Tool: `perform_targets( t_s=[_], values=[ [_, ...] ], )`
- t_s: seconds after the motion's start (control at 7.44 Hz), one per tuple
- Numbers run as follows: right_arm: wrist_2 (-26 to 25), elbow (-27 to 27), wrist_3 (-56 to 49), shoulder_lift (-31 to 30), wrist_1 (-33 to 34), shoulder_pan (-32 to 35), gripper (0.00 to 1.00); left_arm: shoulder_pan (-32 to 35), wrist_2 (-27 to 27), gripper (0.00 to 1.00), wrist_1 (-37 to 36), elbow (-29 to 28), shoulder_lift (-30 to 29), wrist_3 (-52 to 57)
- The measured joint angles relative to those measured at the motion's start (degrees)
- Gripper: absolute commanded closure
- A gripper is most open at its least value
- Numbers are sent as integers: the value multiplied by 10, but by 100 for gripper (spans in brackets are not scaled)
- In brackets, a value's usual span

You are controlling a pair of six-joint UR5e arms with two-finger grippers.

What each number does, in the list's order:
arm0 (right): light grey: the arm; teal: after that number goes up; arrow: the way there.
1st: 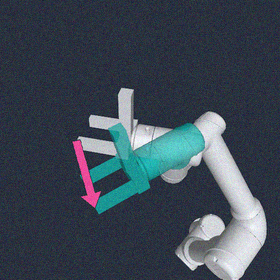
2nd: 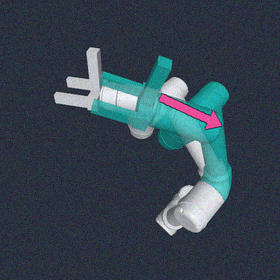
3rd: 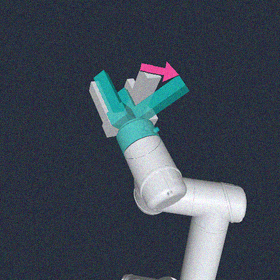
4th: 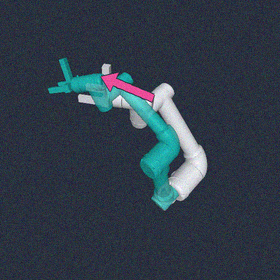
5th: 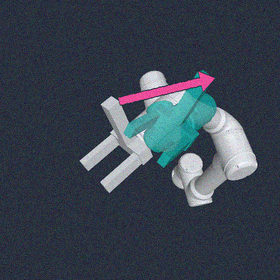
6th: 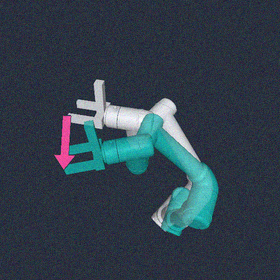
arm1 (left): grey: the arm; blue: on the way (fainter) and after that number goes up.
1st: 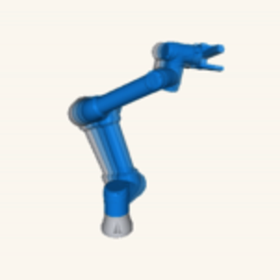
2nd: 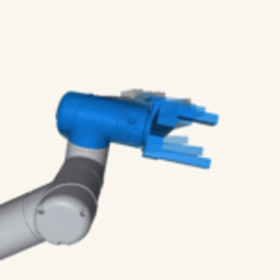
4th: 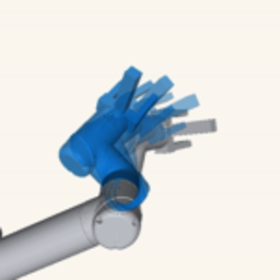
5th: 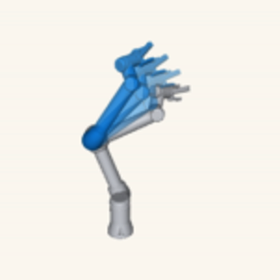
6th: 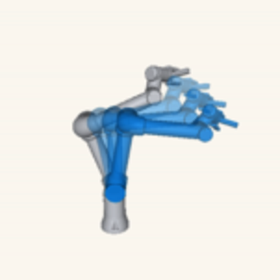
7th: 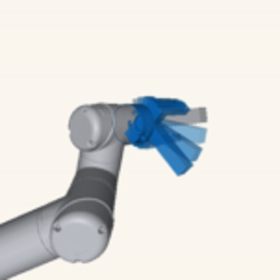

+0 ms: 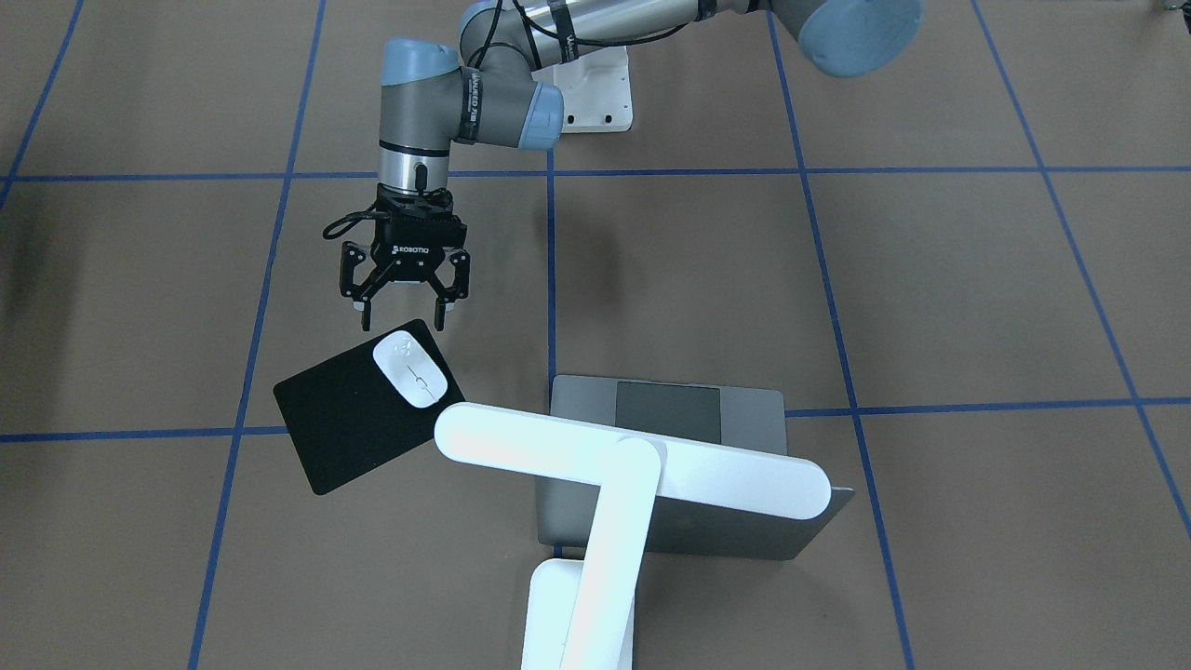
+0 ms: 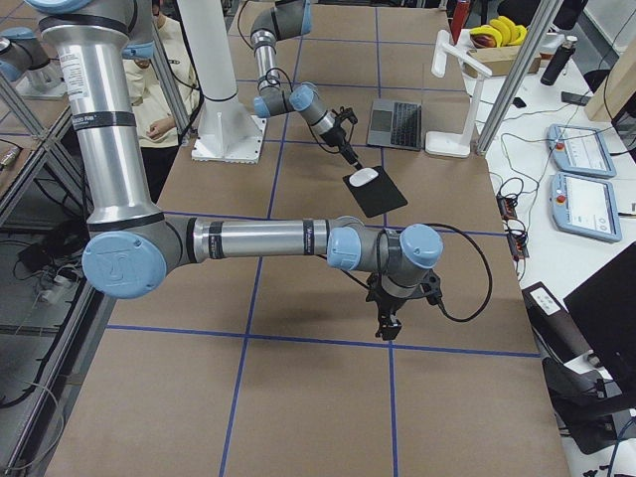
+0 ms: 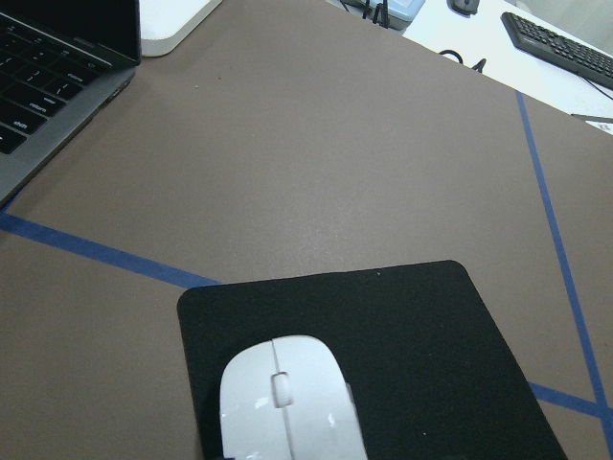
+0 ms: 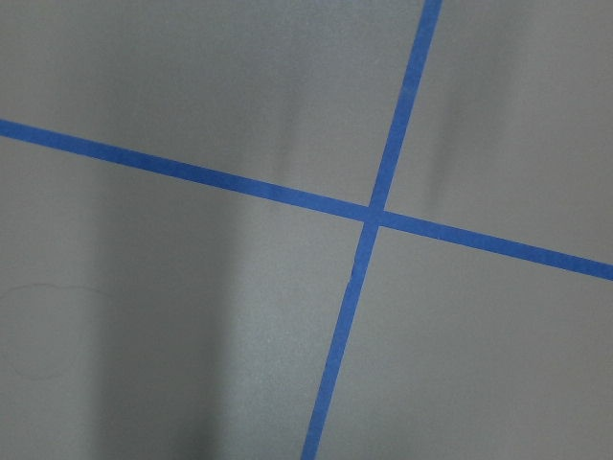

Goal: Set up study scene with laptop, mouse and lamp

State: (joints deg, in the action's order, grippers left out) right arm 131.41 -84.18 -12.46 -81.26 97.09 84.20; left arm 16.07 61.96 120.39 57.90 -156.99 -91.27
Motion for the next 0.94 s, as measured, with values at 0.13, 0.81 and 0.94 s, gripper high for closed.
perform_targets(
  t_s=[0.13,0.81,0.94],
  values=[
    [-2,0,0,-5,-19,3,0,1,4,7,-2,15,1,19],
    [-3,1,26,-10,-38,7,0,54,204,4,-212,324,159,125],
    [-3,1,29,-10,-38,8,0,76,254,4,-265,385,195,150]
  ],
)
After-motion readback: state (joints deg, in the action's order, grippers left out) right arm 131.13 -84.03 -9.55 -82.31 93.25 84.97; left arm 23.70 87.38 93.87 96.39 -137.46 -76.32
